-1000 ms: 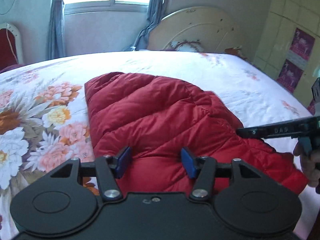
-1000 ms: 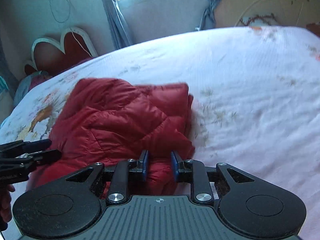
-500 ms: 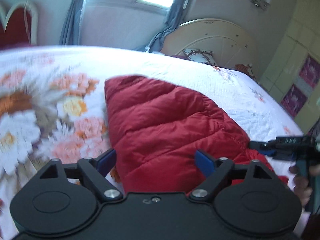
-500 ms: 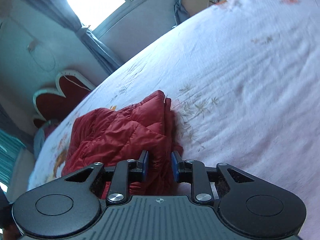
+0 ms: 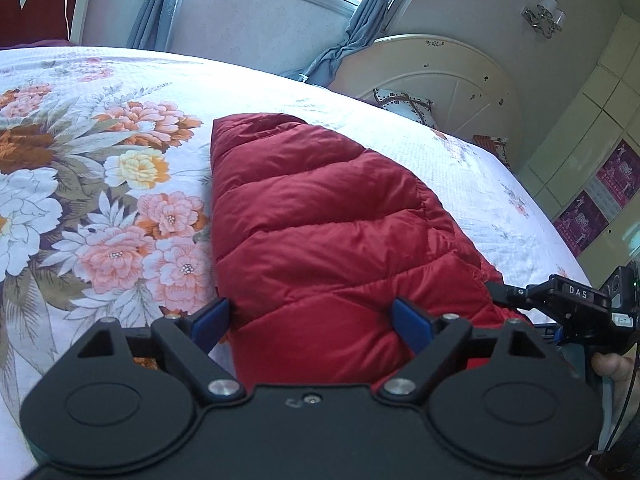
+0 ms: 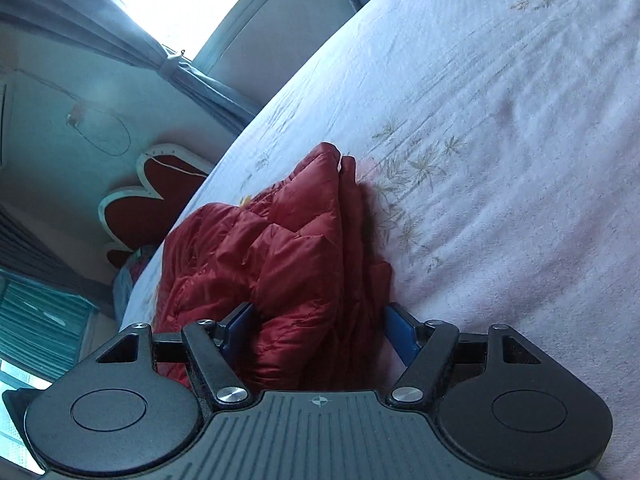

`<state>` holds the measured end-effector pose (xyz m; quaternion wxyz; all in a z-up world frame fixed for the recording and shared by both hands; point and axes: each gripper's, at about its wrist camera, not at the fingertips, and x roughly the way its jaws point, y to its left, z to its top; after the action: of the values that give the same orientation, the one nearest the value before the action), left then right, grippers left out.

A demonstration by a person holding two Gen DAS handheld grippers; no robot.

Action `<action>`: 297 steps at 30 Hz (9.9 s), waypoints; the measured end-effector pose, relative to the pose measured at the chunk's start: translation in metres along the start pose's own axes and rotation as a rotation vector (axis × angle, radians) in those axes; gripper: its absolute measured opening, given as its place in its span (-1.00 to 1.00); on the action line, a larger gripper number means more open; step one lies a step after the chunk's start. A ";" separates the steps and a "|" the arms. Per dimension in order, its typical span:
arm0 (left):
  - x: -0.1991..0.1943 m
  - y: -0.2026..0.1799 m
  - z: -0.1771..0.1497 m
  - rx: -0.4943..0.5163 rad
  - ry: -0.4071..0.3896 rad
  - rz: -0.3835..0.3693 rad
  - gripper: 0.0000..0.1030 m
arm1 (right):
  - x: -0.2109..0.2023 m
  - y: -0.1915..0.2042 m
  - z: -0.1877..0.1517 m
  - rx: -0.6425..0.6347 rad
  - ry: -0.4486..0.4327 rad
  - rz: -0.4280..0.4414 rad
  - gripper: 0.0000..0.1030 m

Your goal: Fold large clothes

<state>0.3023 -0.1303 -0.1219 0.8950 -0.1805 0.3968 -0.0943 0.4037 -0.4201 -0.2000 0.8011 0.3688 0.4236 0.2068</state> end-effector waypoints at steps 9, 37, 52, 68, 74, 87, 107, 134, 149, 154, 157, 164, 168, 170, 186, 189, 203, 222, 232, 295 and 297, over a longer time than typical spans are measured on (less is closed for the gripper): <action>0.003 0.001 0.000 -0.016 0.002 -0.009 0.68 | 0.001 0.007 -0.003 -0.029 -0.004 -0.025 0.31; -0.020 0.010 0.013 -0.053 -0.073 0.010 0.39 | -0.033 0.034 0.008 -0.150 -0.149 -0.139 0.04; 0.098 -0.019 0.077 0.091 0.090 0.093 0.48 | 0.091 0.077 0.014 -0.514 0.079 -0.286 0.03; 0.045 -0.047 0.016 0.212 0.063 0.058 0.46 | 0.041 0.083 -0.025 -0.560 0.083 -0.286 0.03; -0.029 -0.062 0.003 0.255 0.019 -0.021 0.39 | -0.033 0.115 -0.039 -0.668 0.053 -0.182 0.04; -0.057 -0.072 -0.069 0.331 0.027 0.047 0.30 | -0.042 0.105 -0.112 -0.702 0.142 -0.195 0.03; -0.054 -0.030 -0.019 0.166 -0.063 0.042 0.53 | -0.083 0.079 -0.025 -0.397 -0.066 -0.086 0.13; 0.004 0.014 -0.006 -0.163 0.041 -0.067 0.27 | 0.000 0.005 0.008 -0.047 0.046 0.009 -0.48; -0.020 -0.041 0.016 0.134 0.036 0.072 0.10 | -0.015 0.056 -0.006 -0.170 -0.022 -0.042 -0.61; -0.035 -0.026 0.023 0.156 0.016 0.042 0.10 | -0.013 0.090 -0.016 -0.205 -0.056 -0.050 -0.61; -0.050 -0.002 0.029 0.155 0.004 0.016 0.10 | -0.006 0.117 -0.027 -0.228 -0.070 -0.057 -0.61; -0.100 0.091 0.043 0.105 -0.006 0.009 0.10 | 0.048 0.202 -0.068 -0.293 -0.032 -0.062 -0.61; -0.130 0.158 0.045 0.041 0.006 0.032 0.10 | 0.101 0.249 -0.098 -0.319 0.020 -0.047 -0.61; -0.143 0.191 0.045 0.001 0.017 0.042 0.10 | 0.131 0.272 -0.112 -0.333 0.052 -0.036 -0.61; -0.142 0.310 0.029 -0.113 0.051 0.014 0.38 | 0.245 0.289 -0.164 -0.255 0.164 -0.096 -0.60; -0.154 0.324 0.031 -0.111 0.035 0.023 0.55 | 0.232 0.283 -0.158 -0.240 0.148 -0.092 -0.56; -0.096 0.327 0.095 0.041 -0.026 0.024 0.18 | 0.276 0.321 -0.153 -0.645 0.170 -0.319 -0.52; -0.116 0.278 0.062 0.178 -0.012 -0.033 0.11 | 0.254 0.337 -0.177 -0.594 0.157 -0.268 -0.52; -0.170 0.232 -0.014 0.376 -0.028 0.127 0.16 | 0.175 0.329 -0.248 -0.594 0.186 -0.122 -0.52; -0.333 0.131 -0.102 0.023 -0.272 0.305 1.00 | 0.019 0.372 -0.309 -0.667 -0.181 -0.276 1.00; -0.343 0.118 -0.109 0.040 -0.259 0.313 1.00 | 0.006 0.375 -0.321 -0.669 -0.194 -0.277 1.00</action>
<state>-0.0051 0.0580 -0.0046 0.9458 -0.1093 0.2996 0.0619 0.1335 -0.0420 -0.0347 0.9341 0.0439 0.3008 0.1874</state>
